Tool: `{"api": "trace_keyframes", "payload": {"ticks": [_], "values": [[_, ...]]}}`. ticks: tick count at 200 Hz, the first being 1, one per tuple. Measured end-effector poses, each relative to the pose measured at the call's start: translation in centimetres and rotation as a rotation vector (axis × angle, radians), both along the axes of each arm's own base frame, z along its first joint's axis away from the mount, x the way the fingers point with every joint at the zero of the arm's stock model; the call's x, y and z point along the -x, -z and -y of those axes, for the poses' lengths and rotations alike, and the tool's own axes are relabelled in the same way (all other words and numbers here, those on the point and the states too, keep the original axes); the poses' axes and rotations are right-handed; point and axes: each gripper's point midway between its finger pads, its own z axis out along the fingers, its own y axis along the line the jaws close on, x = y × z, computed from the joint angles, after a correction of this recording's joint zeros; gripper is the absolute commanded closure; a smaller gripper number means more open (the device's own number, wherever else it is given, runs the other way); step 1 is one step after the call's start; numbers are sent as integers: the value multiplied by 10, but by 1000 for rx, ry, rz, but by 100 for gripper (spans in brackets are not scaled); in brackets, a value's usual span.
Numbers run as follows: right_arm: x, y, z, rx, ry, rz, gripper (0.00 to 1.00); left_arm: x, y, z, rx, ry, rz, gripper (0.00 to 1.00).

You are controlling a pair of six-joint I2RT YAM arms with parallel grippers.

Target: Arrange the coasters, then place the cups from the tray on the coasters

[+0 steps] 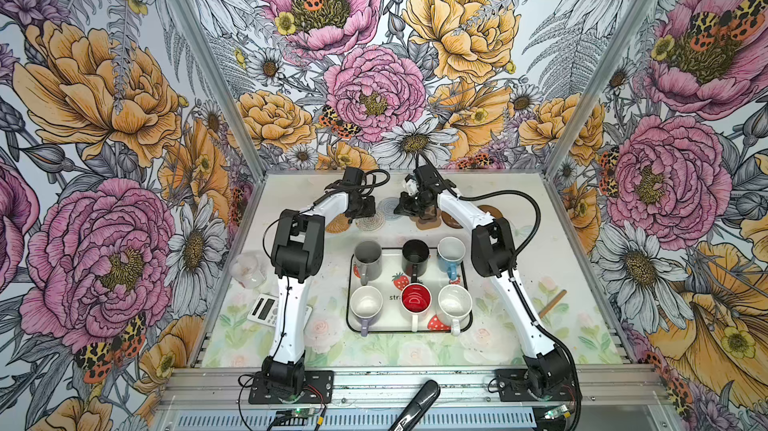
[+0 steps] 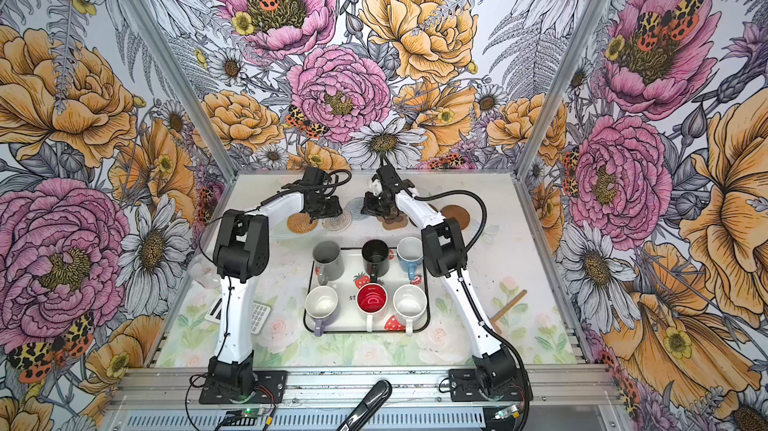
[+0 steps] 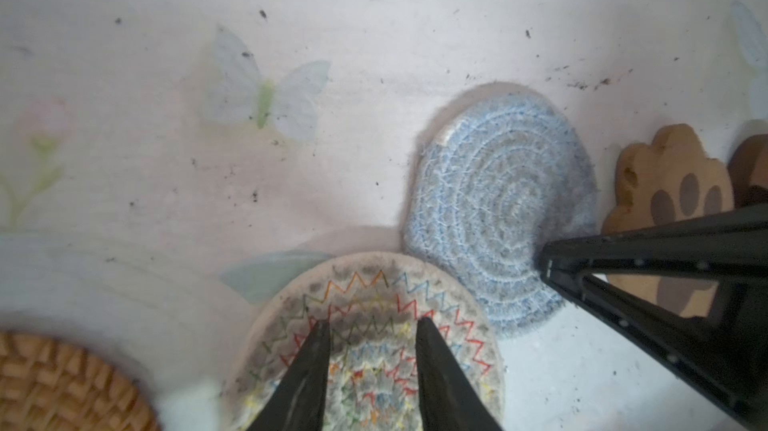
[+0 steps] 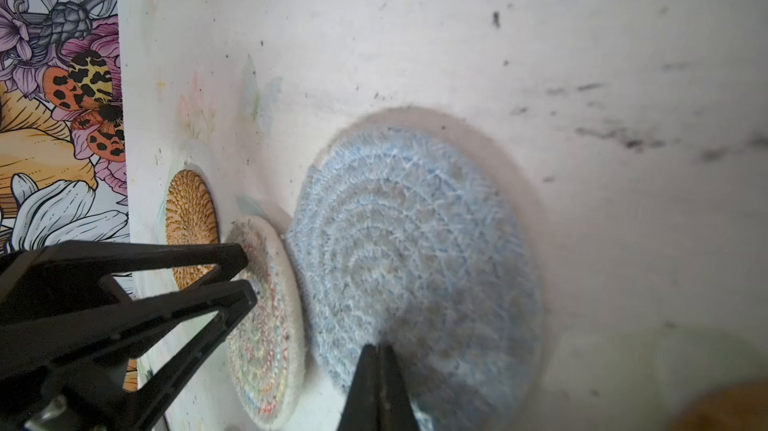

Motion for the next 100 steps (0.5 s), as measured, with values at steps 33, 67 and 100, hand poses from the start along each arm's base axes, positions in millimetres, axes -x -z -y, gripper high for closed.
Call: {"api": "trace_keyframes", "payload": {"ticks": [33,67,100], "values": [[7,0,7,24,-1,-19,100,-5,0,-1,12,-9,5,64],[16,0,12,44,-15,-30,100,-15,0,-6,21,-34,14,64],[27,0,16,61,-32,-51,100,-24,0,-8,27,-47,26,64]]}}
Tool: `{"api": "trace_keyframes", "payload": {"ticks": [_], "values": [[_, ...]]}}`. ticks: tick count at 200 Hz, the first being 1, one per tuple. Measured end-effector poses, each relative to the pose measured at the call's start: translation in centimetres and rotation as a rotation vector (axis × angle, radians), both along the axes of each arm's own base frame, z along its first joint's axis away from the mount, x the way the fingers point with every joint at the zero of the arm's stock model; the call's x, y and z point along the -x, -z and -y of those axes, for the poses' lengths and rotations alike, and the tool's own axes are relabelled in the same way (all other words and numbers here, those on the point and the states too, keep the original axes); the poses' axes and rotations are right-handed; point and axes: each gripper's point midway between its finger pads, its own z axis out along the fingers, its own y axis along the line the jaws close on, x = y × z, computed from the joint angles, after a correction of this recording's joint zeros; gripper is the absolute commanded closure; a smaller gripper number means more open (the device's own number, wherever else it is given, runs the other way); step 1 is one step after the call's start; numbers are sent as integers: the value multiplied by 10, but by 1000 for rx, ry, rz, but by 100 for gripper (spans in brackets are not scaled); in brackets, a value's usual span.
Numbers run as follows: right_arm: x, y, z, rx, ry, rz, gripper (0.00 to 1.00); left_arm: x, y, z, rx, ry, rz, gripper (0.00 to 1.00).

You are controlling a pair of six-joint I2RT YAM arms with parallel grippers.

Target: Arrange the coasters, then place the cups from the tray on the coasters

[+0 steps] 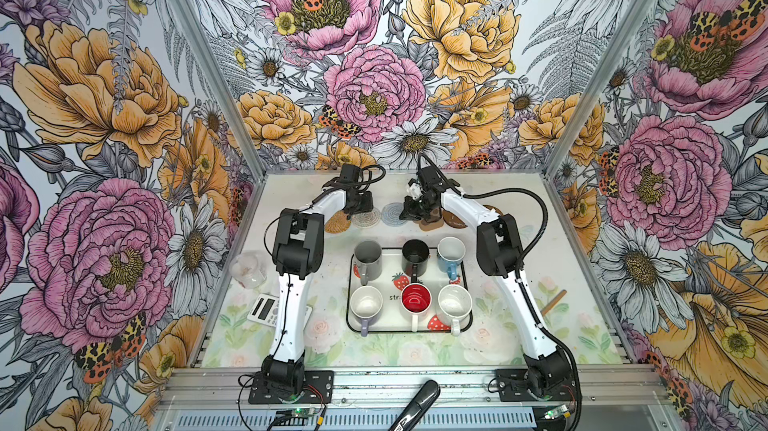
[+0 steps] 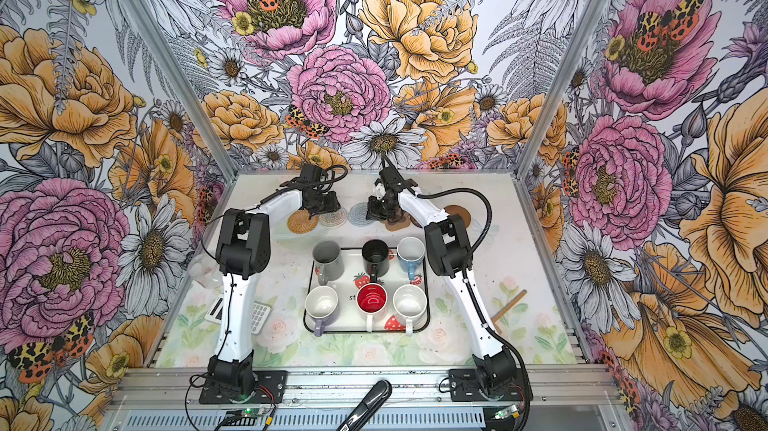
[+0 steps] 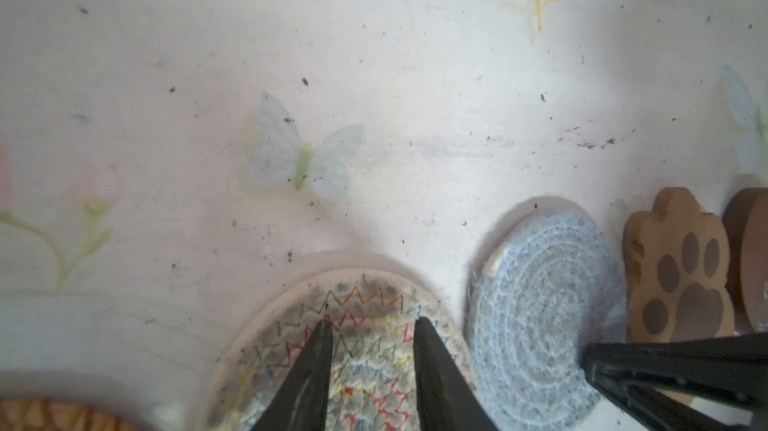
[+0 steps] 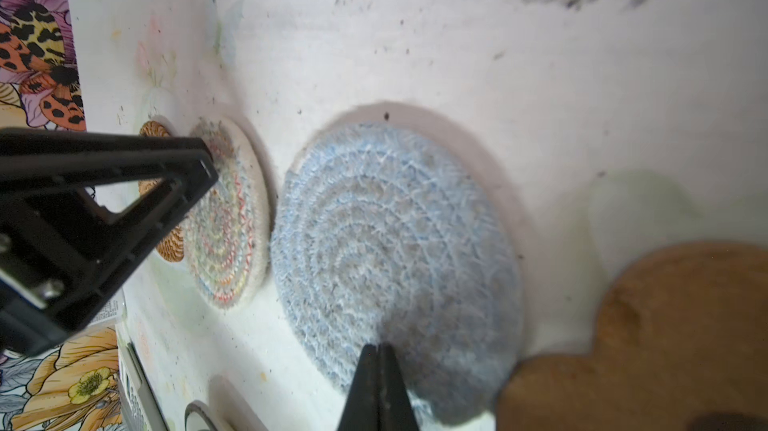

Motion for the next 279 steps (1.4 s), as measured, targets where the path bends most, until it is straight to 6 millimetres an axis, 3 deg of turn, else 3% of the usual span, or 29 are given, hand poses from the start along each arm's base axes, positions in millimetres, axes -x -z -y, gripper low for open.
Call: {"api": "trace_keyframes", "payload": {"ticks": [143,186,207,236,259,279], "values": [[7,-3,-4,-14,-21,-23,100,-5,-6,8,9,9,17,58],[1,-21,-9,-40,-26,7,100,-8,-20,12,16,16,45,56],[-1,-29,-11,-54,-28,22,99,-9,-37,13,22,16,71,55],[-2,-35,-14,-70,-36,30,92,-4,-85,4,26,-2,144,50],[-3,-45,-10,-76,-43,46,86,8,-130,-23,31,-60,205,46],[-2,-69,-6,-83,-51,87,80,23,-156,-67,18,-150,235,42]]}}
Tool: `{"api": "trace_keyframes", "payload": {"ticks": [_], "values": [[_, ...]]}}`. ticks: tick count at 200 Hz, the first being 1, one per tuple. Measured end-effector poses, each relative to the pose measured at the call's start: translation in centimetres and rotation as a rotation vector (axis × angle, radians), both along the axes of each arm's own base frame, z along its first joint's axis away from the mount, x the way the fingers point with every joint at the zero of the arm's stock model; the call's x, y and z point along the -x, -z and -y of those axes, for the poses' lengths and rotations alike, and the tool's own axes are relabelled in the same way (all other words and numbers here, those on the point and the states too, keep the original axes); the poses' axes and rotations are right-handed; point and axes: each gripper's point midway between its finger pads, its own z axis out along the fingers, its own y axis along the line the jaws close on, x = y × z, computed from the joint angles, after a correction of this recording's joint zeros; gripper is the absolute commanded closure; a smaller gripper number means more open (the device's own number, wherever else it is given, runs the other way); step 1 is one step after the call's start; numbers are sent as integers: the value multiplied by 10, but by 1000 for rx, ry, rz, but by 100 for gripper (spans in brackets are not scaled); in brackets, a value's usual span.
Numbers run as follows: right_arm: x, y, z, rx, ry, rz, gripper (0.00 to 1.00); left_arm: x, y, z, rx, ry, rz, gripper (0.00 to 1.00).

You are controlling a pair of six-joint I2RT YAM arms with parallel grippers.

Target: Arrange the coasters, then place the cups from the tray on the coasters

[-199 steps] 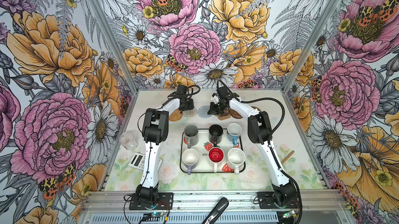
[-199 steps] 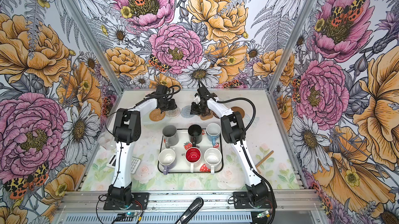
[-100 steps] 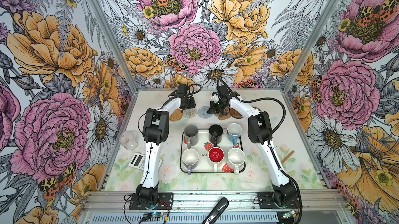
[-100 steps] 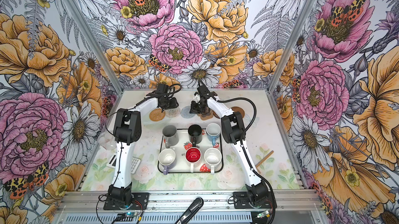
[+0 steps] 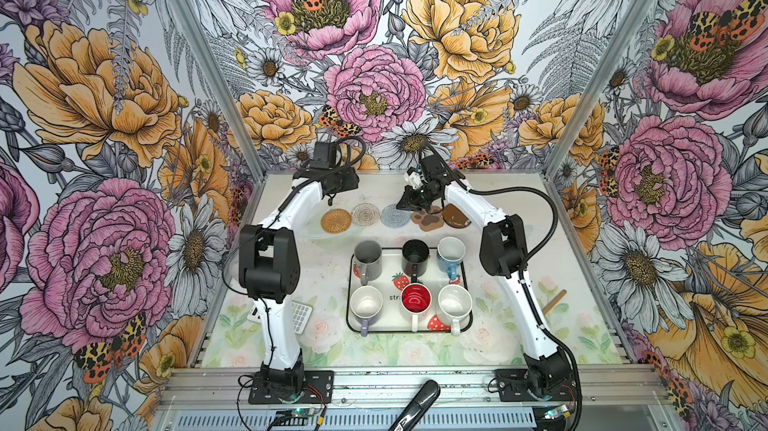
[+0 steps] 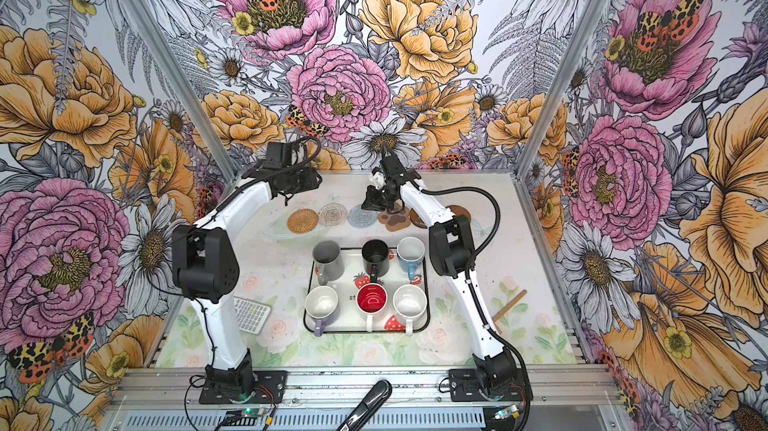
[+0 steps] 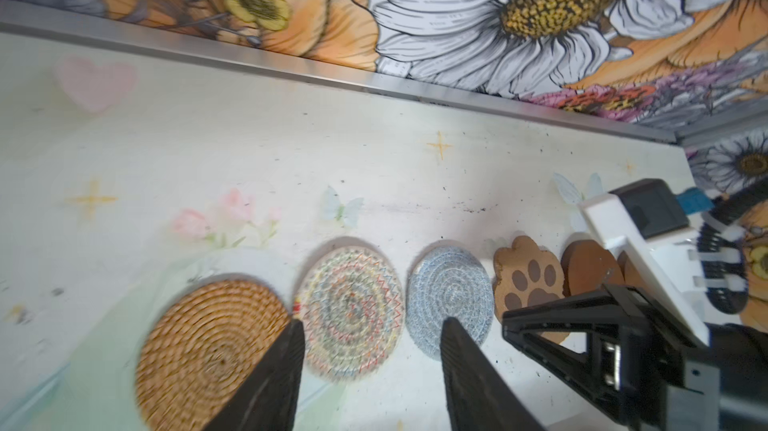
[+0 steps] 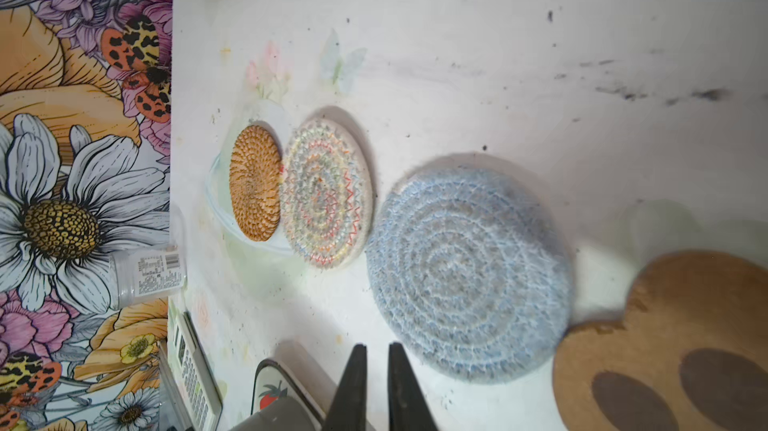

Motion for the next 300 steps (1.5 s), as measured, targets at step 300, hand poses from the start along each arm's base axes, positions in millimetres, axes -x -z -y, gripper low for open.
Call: {"api": "trace_keyframes", "payload": {"ticks": [300], "values": [[37,-34,76,188,88,104,65,17,155,-58,-53,-188,-321,32]]}}
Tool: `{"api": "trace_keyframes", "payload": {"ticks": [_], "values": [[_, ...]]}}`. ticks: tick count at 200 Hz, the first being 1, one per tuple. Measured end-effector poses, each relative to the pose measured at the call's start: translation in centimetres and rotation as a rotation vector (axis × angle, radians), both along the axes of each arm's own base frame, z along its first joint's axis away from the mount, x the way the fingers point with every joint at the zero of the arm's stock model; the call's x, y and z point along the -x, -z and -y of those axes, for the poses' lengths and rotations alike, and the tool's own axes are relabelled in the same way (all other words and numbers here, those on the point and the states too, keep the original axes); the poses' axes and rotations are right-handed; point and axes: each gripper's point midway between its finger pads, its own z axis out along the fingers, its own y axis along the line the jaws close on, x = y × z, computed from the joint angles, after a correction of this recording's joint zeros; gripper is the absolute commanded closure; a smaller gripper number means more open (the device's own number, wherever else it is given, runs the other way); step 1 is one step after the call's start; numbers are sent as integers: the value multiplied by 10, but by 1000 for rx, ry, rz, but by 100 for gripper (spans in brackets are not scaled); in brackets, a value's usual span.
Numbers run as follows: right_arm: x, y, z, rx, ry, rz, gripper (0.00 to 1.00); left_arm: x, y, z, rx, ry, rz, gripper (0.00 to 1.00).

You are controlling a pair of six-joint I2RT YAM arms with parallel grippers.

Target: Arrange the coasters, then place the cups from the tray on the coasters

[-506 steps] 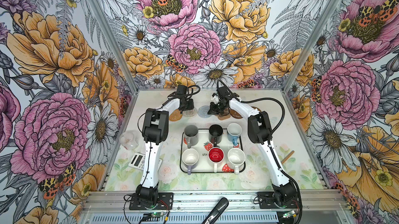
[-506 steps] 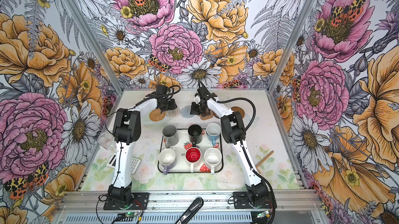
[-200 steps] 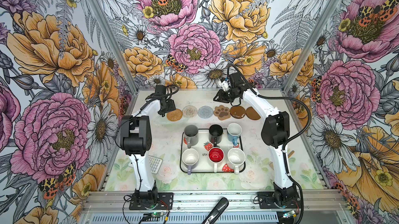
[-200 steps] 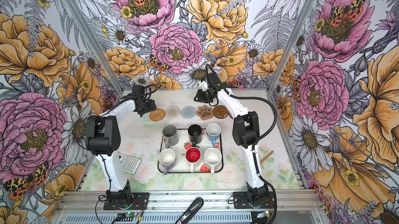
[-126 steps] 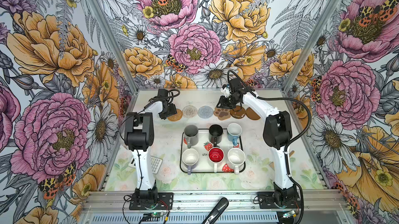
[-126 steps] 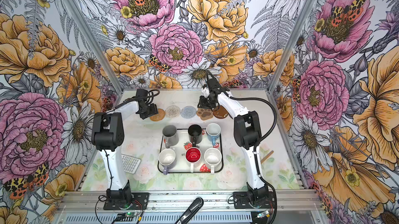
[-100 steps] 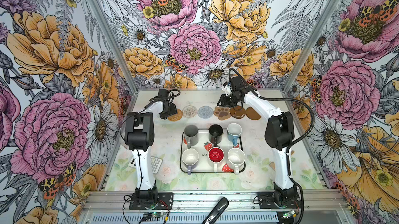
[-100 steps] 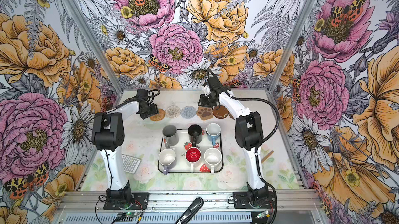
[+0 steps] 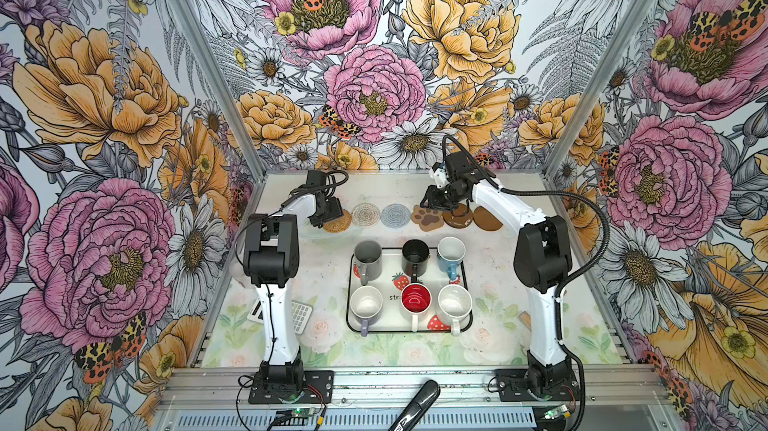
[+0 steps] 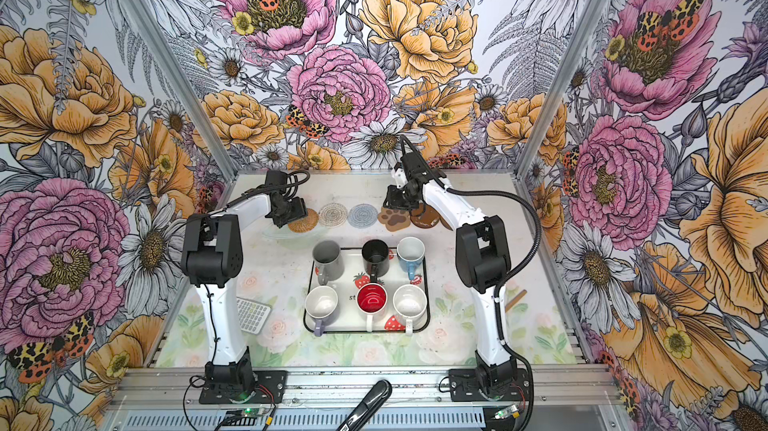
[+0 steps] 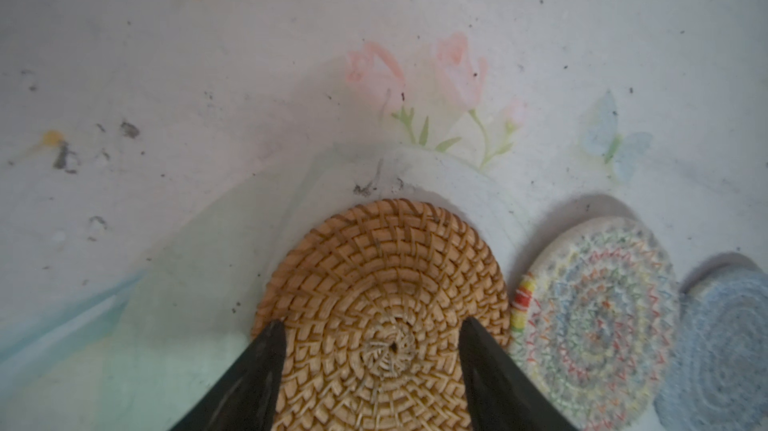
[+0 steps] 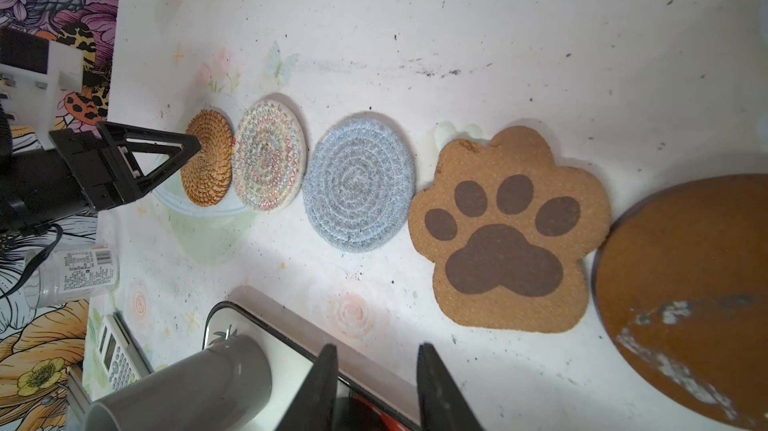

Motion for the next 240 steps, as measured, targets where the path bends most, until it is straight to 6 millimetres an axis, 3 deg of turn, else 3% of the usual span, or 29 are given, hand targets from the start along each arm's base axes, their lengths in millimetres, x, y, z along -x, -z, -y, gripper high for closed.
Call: {"api": "trace_keyframes", "payload": {"ticks": [108,139,160,192,220,240], "values": [[8,-23,14,1,24,44,64,-26,-4,-3,6,-6,41,32],[11,-37,24,12,44,76,52,-26,-10,-2,7,-6,50,31],[17,-57,31,21,59,119,51,-27,-37,-1,10,-3,99,31],[31,-83,43,33,84,174,51,-26,-113,5,12,16,242,31],[57,-88,60,77,115,195,49,-6,-180,24,6,76,373,31],[79,-90,70,123,135,213,46,13,-209,46,-6,134,431,30]]}}
